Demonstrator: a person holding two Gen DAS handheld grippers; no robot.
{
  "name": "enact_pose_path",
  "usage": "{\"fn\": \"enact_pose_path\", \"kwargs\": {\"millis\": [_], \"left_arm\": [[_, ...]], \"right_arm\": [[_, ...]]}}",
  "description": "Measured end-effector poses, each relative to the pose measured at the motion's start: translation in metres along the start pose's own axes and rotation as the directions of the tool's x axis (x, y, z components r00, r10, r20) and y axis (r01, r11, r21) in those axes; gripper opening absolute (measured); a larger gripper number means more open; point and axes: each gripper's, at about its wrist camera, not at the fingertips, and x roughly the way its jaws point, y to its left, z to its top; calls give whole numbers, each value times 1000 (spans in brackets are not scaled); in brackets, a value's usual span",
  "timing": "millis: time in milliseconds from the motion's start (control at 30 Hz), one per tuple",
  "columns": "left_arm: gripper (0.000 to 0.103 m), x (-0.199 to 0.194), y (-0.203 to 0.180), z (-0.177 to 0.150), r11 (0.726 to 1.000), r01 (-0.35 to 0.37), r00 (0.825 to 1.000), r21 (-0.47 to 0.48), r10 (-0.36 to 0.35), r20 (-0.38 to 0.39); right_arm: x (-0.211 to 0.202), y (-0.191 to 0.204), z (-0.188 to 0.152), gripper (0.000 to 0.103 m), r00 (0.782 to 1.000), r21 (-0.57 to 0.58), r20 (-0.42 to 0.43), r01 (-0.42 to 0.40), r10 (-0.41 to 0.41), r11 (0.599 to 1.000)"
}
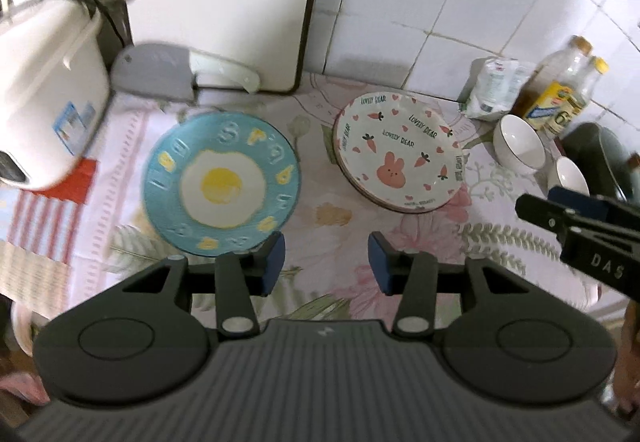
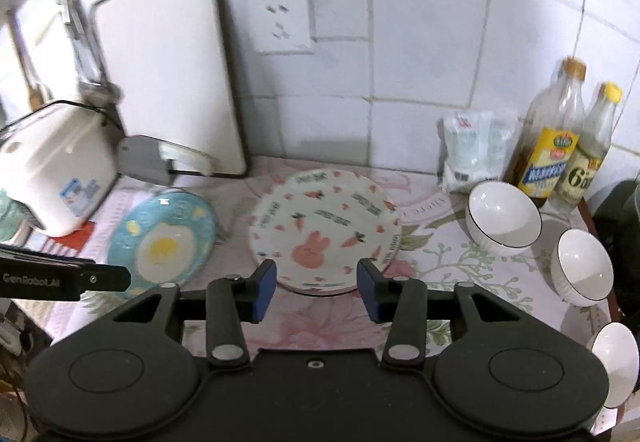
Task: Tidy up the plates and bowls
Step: 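Move both grippers to the blue egg plate rim and close on it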
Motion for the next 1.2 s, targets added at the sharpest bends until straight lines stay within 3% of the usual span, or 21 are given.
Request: {"fn": "enact_pose_path", "kwargs": {"millis": [267, 633, 867, 1200], "left_arm": [[51, -54, 30, -10, 999, -23, 999, 48, 21, 46], [52, -63, 97, -17, 999, -33, 995, 36, 29, 92], [57, -40, 139, -12, 998, -64, 982, 20, 59, 181], [57, 44, 175, -11, 998, -56, 980, -23, 59, 190]], "right_arm": [[-35, 55, 1, 58, 997, -61, 15, -72, 73, 995], [-20, 113, 2, 61, 983, -77, 0, -181, 182, 980], [25, 129, -13, 68, 966, -54, 50, -253, 256, 966], [119, 136, -42, 68, 976, -72, 26, -214, 217, 974]]}}
